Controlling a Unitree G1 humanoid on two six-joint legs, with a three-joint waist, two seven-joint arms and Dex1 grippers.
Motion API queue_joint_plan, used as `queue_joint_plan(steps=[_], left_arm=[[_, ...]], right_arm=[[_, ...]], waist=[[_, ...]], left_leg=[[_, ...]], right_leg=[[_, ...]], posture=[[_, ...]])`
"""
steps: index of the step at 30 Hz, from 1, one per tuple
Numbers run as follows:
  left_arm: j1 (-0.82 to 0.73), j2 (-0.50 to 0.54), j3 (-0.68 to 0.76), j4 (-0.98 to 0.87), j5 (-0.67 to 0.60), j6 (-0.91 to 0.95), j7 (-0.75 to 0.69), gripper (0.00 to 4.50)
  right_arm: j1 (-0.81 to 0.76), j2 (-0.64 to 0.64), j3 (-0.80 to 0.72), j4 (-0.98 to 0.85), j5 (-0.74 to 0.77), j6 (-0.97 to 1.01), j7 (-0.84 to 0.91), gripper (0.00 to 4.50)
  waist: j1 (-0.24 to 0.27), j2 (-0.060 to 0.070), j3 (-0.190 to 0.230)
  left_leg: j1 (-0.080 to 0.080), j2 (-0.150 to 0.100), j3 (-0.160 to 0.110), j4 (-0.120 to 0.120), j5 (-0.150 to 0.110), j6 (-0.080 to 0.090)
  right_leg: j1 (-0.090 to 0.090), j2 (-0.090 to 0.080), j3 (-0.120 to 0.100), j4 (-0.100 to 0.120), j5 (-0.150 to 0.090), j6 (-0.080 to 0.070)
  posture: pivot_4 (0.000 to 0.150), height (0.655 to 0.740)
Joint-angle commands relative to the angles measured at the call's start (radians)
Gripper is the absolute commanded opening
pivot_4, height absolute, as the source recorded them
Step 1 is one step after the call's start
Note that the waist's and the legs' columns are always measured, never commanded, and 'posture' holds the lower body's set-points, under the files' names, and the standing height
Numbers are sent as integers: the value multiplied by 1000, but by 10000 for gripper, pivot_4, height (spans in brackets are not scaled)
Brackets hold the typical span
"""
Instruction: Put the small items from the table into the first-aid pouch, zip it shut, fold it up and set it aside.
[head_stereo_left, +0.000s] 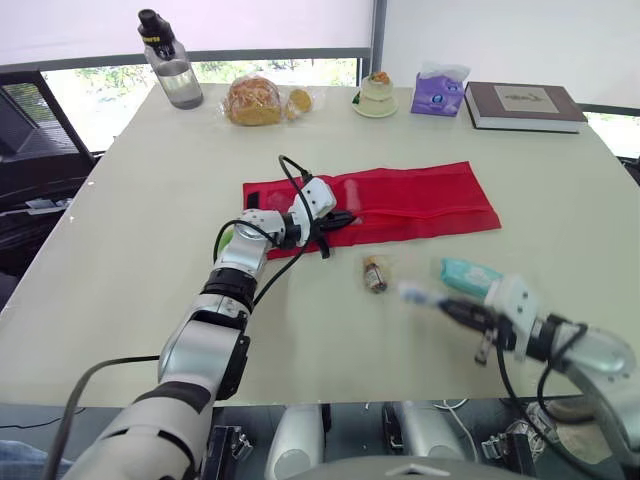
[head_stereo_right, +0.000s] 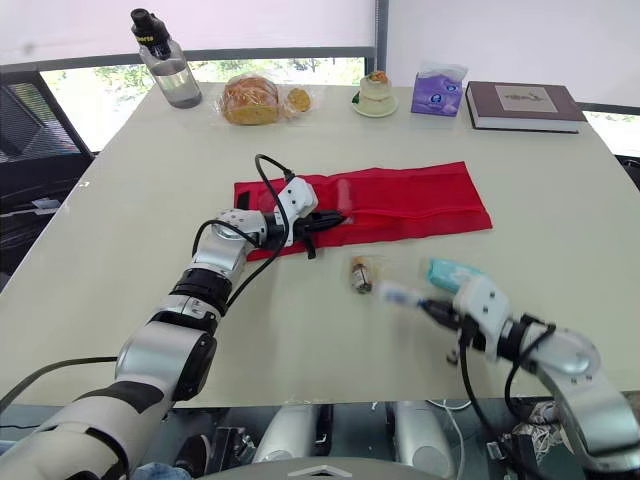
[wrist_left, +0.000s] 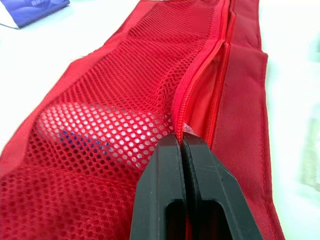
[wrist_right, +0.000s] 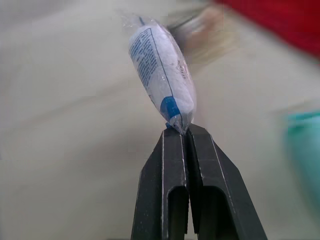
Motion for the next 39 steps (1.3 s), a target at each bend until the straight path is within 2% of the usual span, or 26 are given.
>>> queue_joint_plan(steps=[1, 5, 9, 14, 19, 24, 27, 35, 39], left_arm=[[-6, -10, 7, -63, -16, 7, -1, 0], [2, -25, 0, -84, -14, 16, 1, 0], [16, -49, -13, -113, -11, 25, -4, 0], [27, -73, -22, -157, -10, 53, 2, 0], [39, -76, -29, -180, -11, 65, -2, 0], [45, -74, -31, -191, -11, 70, -4, 0], [50, -75, -33, -203, -11, 76, -6, 0], [54, -67, -33, -212, -13, 83, -4, 0], [53, -70, -32, -209, -14, 84, -3, 0]], right_arm=[[-105, 30, 32, -17, -26, 145, -113, 465], [-218, 34, 121, 15, -103, 288, -199, 465], [-298, 91, 189, 78, -144, 370, -269, 465], [-403, 274, 187, 172, -159, 523, -414, 465], [-461, 385, 163, 224, -161, 603, -494, 465], [-516, 440, 154, 256, -172, 647, -544, 465], [-523, 453, 141, 253, -167, 668, -552, 465], [-467, 386, 93, 147, -147, 750, -537, 465], [-469, 408, 84, 176, -146, 749, -553, 465]], waist=[[1, 0, 0], [3, 0, 0], [2, 0, 0], [-1, 0, 0], [-2, 0, 0], [-3, 0, 0], [-3, 0, 0], [-2, 0, 0], [-3, 0, 0]], left_leg=[[0, 0, 0, 0, 0, 0], [-1, -1, 0, -1, 0, 0], [-2, -1, 0, -1, 0, 0], [-1, 0, 0, -1, 0, 0], [-1, 0, 0, -1, 0, 0], [-1, 0, 0, -1, 0, 0], [-1, 0, 0, -1, 0, 0], [-1, 0, 0, -1, 0, 0], [-1, 0, 0, -1, 0, 0]], right_leg=[[0, 0, 0, 0, 0, -1], [0, -1, 0, 0, 2, -4], [0, -1, 0, -1, 2, -4], [0, 0, 0, -1, 2, -4], [-1, 0, 0, 0, 2, -4], [-1, 0, 0, 0, 2, -4], [-1, 0, 0, 0, 2, -4], [-1, -1, 0, -1, 2, -4], [-1, -1, 0, -1, 2, -4]], posture=[[1500, 7400], [1500, 7400], [1500, 7400], [1500, 7400], [1500, 7400], [1500, 7400], [1500, 7400], [1500, 7400], [1500, 7400]])
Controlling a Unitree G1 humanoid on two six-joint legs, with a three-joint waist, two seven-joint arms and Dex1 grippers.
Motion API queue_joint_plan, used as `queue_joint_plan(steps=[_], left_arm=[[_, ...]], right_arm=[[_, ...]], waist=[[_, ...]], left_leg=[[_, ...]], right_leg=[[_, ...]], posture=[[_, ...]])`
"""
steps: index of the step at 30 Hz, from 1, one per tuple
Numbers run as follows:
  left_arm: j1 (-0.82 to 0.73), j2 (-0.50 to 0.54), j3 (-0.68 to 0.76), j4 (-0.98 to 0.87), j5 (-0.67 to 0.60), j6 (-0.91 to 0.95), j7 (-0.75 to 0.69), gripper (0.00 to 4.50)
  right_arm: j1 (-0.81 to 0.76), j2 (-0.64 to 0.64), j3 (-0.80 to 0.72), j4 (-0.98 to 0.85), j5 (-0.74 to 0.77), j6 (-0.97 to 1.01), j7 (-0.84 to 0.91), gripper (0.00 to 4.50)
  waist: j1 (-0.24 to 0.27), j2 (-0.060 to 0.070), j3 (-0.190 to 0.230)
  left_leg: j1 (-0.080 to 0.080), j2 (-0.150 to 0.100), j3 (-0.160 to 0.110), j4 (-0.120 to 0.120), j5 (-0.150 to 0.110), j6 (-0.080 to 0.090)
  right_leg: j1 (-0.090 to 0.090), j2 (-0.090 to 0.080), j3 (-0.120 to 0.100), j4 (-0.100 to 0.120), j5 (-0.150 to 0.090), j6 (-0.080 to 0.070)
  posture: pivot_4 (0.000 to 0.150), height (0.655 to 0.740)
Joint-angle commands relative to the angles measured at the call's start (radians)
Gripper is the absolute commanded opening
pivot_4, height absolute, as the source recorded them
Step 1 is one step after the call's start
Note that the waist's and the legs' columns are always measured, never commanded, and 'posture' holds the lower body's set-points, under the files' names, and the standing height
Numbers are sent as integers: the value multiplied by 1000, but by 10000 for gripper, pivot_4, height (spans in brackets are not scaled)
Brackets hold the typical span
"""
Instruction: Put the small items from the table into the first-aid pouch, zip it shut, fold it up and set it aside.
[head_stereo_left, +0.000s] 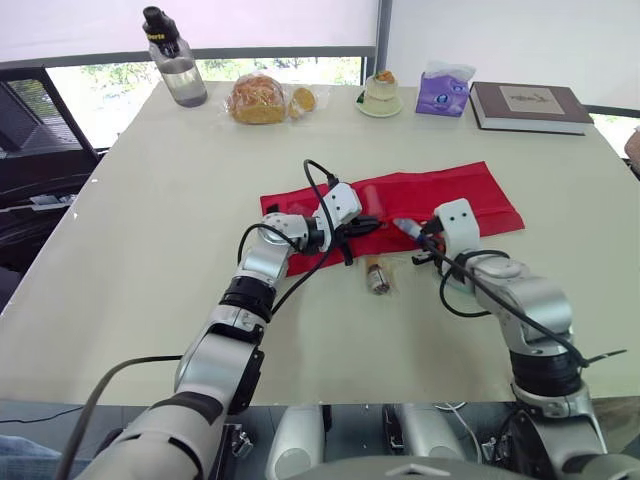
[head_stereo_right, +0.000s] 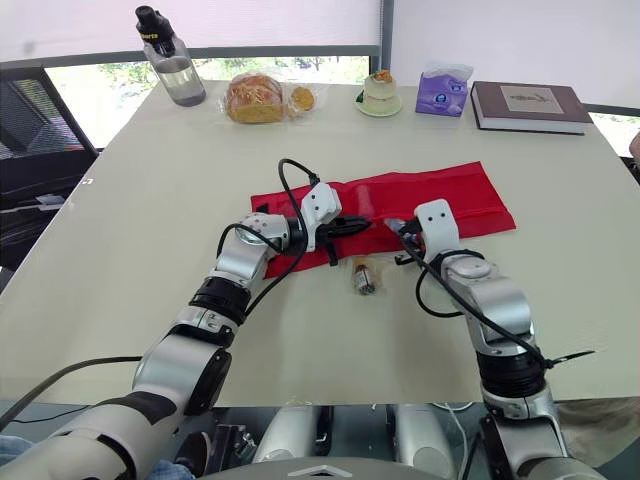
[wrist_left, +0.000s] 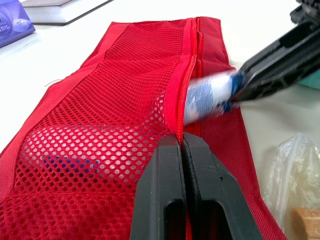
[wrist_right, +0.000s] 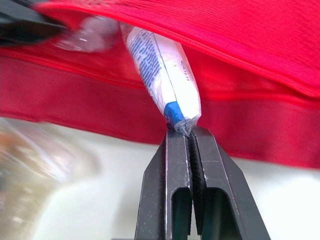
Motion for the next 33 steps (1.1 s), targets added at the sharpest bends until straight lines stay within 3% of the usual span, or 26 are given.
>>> queue_joint_plan(steps=[1, 11, 19, 21, 22, 23, 29, 33], left_arm=[[-4, -5, -1, -37, -14, -4, -5, 0], [10, -10, -9, -59, -14, 4, -7, 0], [21, -15, -11, -69, -15, 8, 0, 0], [22, -16, -11, -69, -16, 7, 2, 0], [23, -16, -11, -69, -16, 7, 2, 0], [24, -15, -11, -69, -16, 6, 2, 0], [36, -6, -7, -63, -18, 1, -4, 0], [31, 5, -1, -45, -19, -4, -4, 0]], right_arm=[[-25, 36, -3, 31, 1, -11, -25, 465], [-211, 179, 44, 323, -29, -215, -64, 465], [-279, 211, 102, 496, -92, -435, -76, 465], [-264, 203, 101, 490, -95, -451, -70, 4596], [-257, 202, 99, 487, -95, -455, -68, 9468], [-247, 199, 97, 479, -95, -455, -66, 10552], [-167, 147, 95, 335, -77, -404, -20, 38378], [-111, 105, 99, 213, -41, -350, 42, 38378]], waist=[[-1, 0, 0], [-7, 0, 0], [-17, 0, 0], [-21, 0, 0], [-21, 0, 0], [-21, 0, 0], [-23, 0, 0], [-24, 0, 0]], left_leg=[[0, 0, 0, 0, 0, 0], [0, 0, 1, -1, 0, 0], [0, 0, 0, -2, 0, 0], [0, 0, 0, -3, 0, 0], [0, 0, 0, -3, 0, 0], [0, 0, 0, -3, 0, 0], [0, 0, 0, -4, 0, 0], [0, 0, 0, -5, 0, 0]], right_leg=[[0, 0, 0, 0, 0, 0], [0, 0, 1, 0, 0, 0], [-1, -1, 0, -1, 0, 0], [-1, -1, 0, -1, 0, 0], [-1, -1, 0, -1, 0, 0], [-1, -1, 0, -1, 0, 0], [-1, -1, 0, -1, 0, 0], [-1, -1, 0, -1, 0, 0]], posture=[[1500, 7400], [1500, 7400], [1500, 7400], [1500, 7400], [1500, 7400], [1500, 7400], [1500, 7400], [1500, 7400]])
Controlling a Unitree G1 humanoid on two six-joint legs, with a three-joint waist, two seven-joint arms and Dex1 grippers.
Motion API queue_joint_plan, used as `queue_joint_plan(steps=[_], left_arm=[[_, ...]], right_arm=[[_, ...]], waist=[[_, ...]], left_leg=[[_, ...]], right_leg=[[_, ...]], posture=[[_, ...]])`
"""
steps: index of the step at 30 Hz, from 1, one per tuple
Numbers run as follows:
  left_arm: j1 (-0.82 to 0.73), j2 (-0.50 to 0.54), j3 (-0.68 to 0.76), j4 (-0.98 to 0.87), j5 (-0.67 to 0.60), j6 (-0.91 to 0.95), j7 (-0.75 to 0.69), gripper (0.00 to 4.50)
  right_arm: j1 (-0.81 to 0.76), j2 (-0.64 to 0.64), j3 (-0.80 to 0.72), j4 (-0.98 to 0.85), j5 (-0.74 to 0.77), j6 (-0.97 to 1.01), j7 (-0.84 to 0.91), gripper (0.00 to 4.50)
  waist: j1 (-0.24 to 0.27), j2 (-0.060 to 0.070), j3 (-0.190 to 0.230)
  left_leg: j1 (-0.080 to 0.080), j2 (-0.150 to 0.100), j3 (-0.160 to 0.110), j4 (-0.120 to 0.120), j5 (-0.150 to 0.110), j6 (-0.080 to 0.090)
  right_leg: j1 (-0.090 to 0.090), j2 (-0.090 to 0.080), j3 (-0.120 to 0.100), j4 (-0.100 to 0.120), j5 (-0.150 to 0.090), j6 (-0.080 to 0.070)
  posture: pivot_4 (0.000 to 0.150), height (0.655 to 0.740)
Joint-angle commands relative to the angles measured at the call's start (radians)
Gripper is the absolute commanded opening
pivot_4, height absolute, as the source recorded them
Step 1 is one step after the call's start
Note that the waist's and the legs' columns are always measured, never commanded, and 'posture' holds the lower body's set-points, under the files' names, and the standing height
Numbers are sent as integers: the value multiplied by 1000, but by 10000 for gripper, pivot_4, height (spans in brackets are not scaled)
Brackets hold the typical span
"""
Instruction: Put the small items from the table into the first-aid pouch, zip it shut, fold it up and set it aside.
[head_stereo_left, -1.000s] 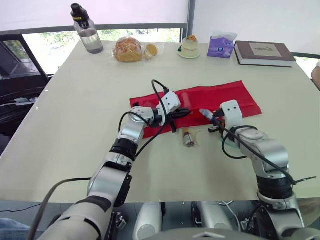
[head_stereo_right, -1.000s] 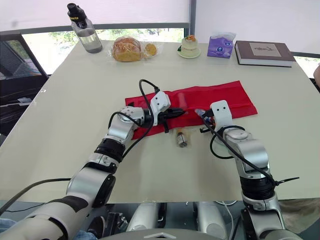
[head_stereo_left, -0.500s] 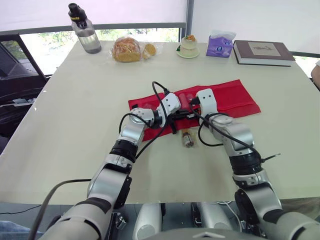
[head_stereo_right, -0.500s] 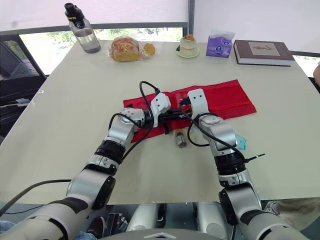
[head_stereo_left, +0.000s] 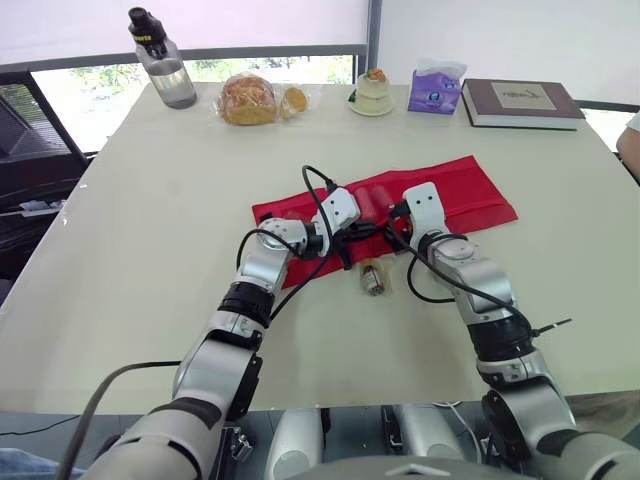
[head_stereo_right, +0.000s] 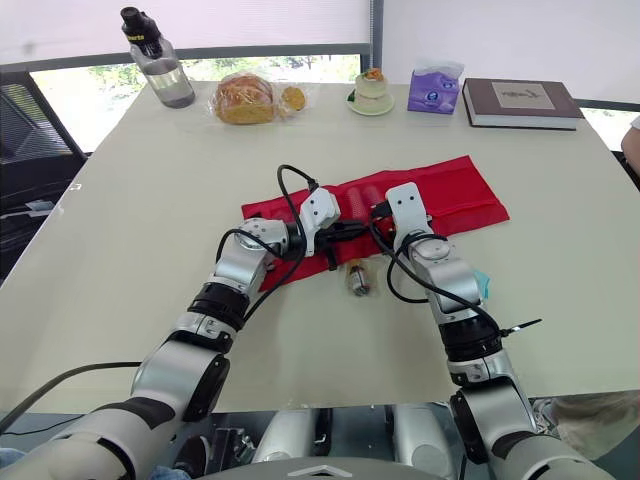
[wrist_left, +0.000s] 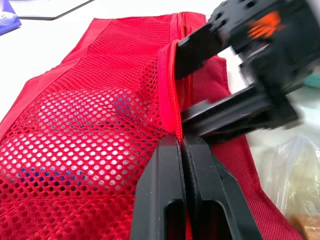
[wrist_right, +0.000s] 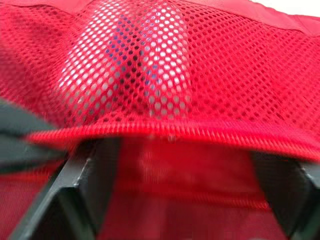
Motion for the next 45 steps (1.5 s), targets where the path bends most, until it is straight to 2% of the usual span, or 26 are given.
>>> queue_joint_plan(steps=[1, 7, 11, 14, 18, 20, 21, 24, 36, 45], left_arm=[[-8, 4, 5, -11, -12, -15, -7, 0], [-18, 11, 11, 7, -14, -20, -2, 0], [-17, 26, 17, 20, -14, -30, -4, 0], [-19, 36, 21, 38, -14, -40, -3, 0], [-24, 51, 28, 62, -13, -50, -4, 0], [-28, 60, 31, 76, -13, -57, -6, 0], [-31, 64, 33, 84, -13, -62, -7, 0], [-36, 74, 35, 99, -12, -71, -7, 0], [-49, 85, 35, 124, -8, -85, -10, 0], [-48, 87, 30, 136, -6, -98, -19, 0]], right_arm=[[28, -22, 6, -153, 49, 40, 64, 38378], [132, -122, -18, -336, 123, 59, 177, 38378], [314, -262, -179, -482, 242, -140, 384, 38378], [405, -356, -302, -502, 355, -258, 554, 38378], [446, -545, -516, -456, 569, -192, 776, 38378], [465, -657, -616, -415, 657, -177, 898, 43422], [472, -704, -659, -395, 695, -163, 946, 44516], [493, -810, -733, -344, 769, -139, 1048, 44516], [450, -966, -782, -217, 810, -181, 1180, 44516], [429, -1041, -820, -107, 755, -277, 1268, 44516]], waist=[[0, 0, 0], [1, 0, 0], [8, 0, 0], [3, 0, 0], [1, 0, 0], [-1, 0, 0], [-1, 0, 1], [-1, 0, 0], [1, 0, 0], [2, 0, 0]], left_leg=[[0, 0, 0, -1, 0, 0], [0, 0, 0, -1, 0, 0], [-1, -1, 0, -2, 0, 0], [0, -1, 1, -3, 0, 0], [1, -1, 1, -3, 0, 0], [2, 0, 1, -3, 0, 0], [2, 0, 2, -2, 0, 0], [3, 0, 1, -3, 0, 0], [2, 0, 1, -3, 0, 0], [2, 0, 2, -3, 0, 0]], right_leg=[[0, 0, 0, 0, 0, 0], [0, 0, 0, -1, 0, 0], [1, 0, -1, -4, 0, 1], [1, 0, 0, -5, -1, 1], [1, 1, 1, -4, -2, 4], [1, 1, 1, -4, -2, 4], [2, 2, 1, -4, -2, 4], [2, 3, 1, -4, -2, 4], [2, 2, 2, -4, -2, 4], [2, 2, 2, -4, -2, 4]], posture=[[1500, 7400], [1500, 7400], [1500, 7400], [1500, 7400], [1500, 7400], [1500, 7400], [1500, 7400], [1500, 7400], [1500, 7400], [1500, 7400]])
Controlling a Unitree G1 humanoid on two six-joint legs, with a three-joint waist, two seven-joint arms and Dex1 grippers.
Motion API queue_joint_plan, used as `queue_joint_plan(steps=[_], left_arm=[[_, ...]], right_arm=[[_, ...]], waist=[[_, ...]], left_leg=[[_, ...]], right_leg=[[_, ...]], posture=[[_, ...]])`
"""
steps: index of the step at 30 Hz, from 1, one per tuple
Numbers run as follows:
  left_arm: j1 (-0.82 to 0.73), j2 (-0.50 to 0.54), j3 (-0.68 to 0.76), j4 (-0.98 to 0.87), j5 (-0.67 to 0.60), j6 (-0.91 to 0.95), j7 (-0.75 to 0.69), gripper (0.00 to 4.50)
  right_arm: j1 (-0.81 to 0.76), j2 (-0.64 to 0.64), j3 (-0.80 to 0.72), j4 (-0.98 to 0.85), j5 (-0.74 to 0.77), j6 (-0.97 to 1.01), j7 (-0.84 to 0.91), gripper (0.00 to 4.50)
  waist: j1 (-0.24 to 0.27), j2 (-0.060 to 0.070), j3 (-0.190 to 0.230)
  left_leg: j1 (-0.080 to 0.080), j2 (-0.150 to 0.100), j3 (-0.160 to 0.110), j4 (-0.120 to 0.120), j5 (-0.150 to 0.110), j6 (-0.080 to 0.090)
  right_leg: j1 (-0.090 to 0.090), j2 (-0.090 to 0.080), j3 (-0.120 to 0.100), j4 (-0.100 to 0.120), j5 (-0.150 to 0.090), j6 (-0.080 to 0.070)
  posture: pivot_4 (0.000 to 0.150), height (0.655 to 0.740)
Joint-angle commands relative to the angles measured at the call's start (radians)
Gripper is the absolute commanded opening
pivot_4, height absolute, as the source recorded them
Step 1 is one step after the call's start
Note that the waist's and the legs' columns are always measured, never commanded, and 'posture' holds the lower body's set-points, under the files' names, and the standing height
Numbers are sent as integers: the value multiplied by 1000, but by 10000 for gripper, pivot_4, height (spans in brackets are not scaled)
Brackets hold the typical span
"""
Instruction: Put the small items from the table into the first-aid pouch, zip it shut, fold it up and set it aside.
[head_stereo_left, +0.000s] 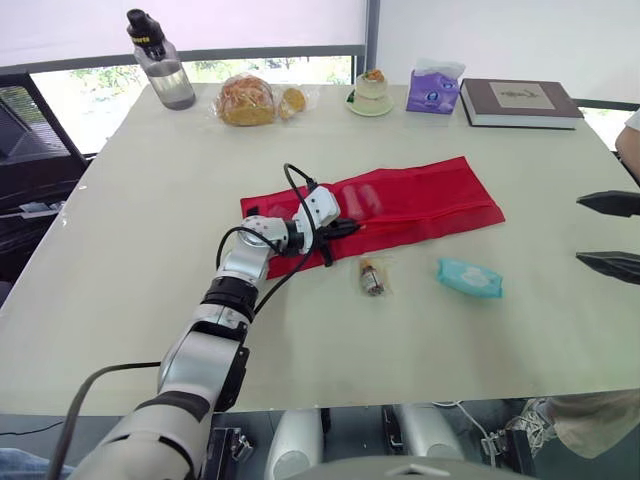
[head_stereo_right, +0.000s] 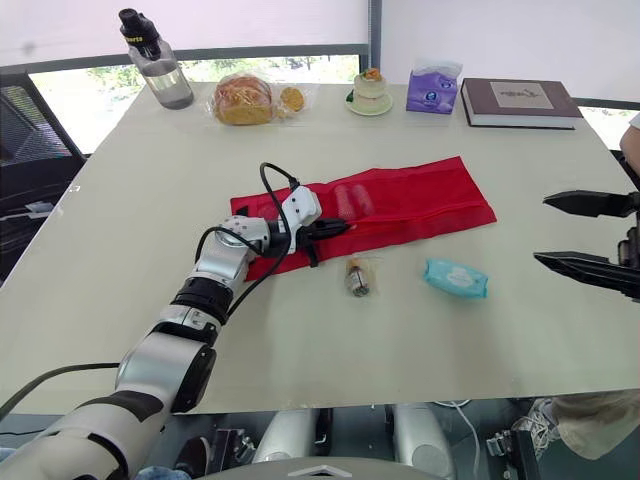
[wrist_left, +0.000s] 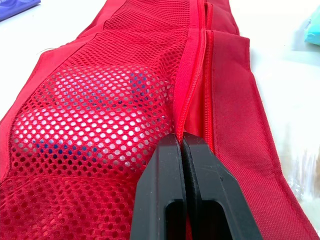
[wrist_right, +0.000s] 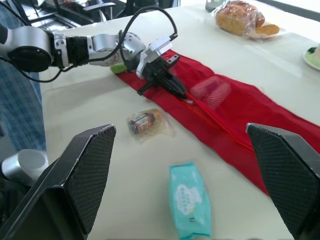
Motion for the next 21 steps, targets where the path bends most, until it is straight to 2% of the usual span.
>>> queue_joint_plan(steps=[1, 9, 13, 16, 21], left_arm=[[-11, 9, 15, 1, -4, -15, -2, 0], [-15, 10, 13, 6, -4, -19, -7, 0], [-12, 10, 13, 3, -4, -18, -8, 0], [-10, 10, 15, 0, -3, -18, -4, 0], [2, 8, 12, -20, -3, -14, 2, 0]], right_arm=[[-3, -43, -53, 23, -25, -51, 44, 44516], [-34, -79, -40, 71, -68, -116, 80, 44516], [12, -36, -8, 21, -93, -138, 61, 44516], [96, 66, 33, -95, -93, -138, -13, 44516], [196, 356, 290, -376, -234, -198, -346, 44516]], waist=[[0, 0, 0], [0, 0, 0], [0, 0, 0], [2, -1, -1], [-1, 0, -1]], left_leg=[[0, 0, 0, 0, 0, 0], [0, 0, 0, 0, 0, 0], [0, 0, 0, 0, 0, 0], [0, 0, -1, 0, 0, 0], [0, 0, -1, 0, 0, 0]], right_leg=[[0, 0, 0, 0, 0, 0], [0, 0, 0, 0, 0, 0], [0, 0, 0, 0, 0, 0], [0, 0, -1, 0, 0, 0], [-1, 0, 0, 3, 0, 0]], posture=[[1500, 7400], [1500, 7400], [1500, 7400], [1500, 7400], [1500, 7400]])
